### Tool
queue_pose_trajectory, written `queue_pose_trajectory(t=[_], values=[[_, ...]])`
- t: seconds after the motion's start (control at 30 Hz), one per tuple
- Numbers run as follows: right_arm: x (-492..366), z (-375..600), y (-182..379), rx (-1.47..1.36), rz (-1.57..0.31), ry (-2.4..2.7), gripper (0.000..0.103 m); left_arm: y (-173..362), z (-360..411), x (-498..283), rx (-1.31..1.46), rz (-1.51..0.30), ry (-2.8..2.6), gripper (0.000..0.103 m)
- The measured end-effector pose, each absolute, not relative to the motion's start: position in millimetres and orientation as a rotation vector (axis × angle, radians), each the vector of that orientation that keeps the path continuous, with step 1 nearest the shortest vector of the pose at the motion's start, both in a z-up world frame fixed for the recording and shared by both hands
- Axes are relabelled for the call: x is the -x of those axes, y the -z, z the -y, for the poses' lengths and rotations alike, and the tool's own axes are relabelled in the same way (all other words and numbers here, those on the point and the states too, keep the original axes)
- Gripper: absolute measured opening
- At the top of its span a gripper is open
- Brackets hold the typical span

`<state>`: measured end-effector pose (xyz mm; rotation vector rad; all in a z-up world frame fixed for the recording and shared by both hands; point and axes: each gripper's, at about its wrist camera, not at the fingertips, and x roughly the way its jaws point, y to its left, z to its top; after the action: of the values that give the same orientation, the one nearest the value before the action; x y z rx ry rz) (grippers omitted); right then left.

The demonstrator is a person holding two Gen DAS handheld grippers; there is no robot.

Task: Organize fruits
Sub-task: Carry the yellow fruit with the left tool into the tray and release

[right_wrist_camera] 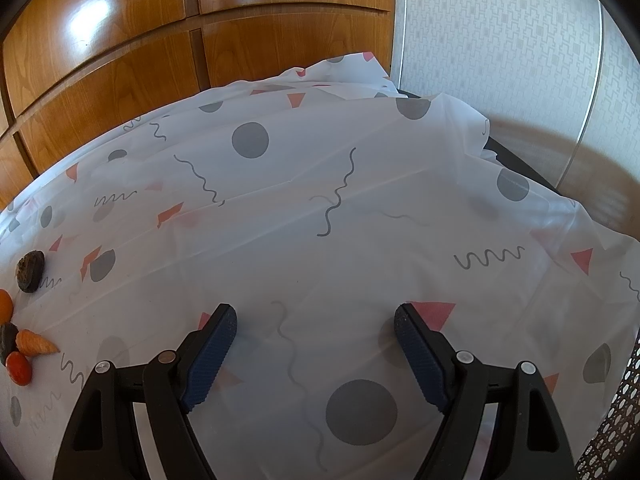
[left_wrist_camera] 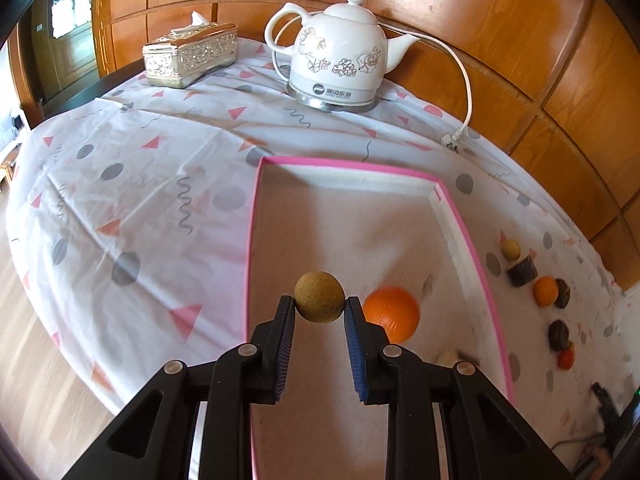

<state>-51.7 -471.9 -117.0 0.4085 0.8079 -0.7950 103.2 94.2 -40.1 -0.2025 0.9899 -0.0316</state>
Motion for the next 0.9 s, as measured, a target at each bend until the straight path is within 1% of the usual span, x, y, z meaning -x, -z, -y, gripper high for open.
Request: queue_pose_trajectory(t=[0.33,0.8,0.87,0.9], values=[[50.0,472.2,118.0,-0.395,-0.813,0.797,0.083,54.1,-95.0,-86.5,0.175,-0.984,-0.007,0.026],[50.0,469.0,119.6,-0.381,-0.817,0.802,0.083,50.5,-91.5,-71.8,0.163,-0.938,-0.046,0.027],[50.0,469.0,119.6,-0.382,-0.817,0.802,0.083,48.1,-90.6,-68.4,0.167,-0.932,-0.05,0.037],[50.0,469.0,119.6,-0.382,-0.817,0.801,0.083,46.6,-89.8,-66.4,0.168,-0.927,-0.053,0.04]])
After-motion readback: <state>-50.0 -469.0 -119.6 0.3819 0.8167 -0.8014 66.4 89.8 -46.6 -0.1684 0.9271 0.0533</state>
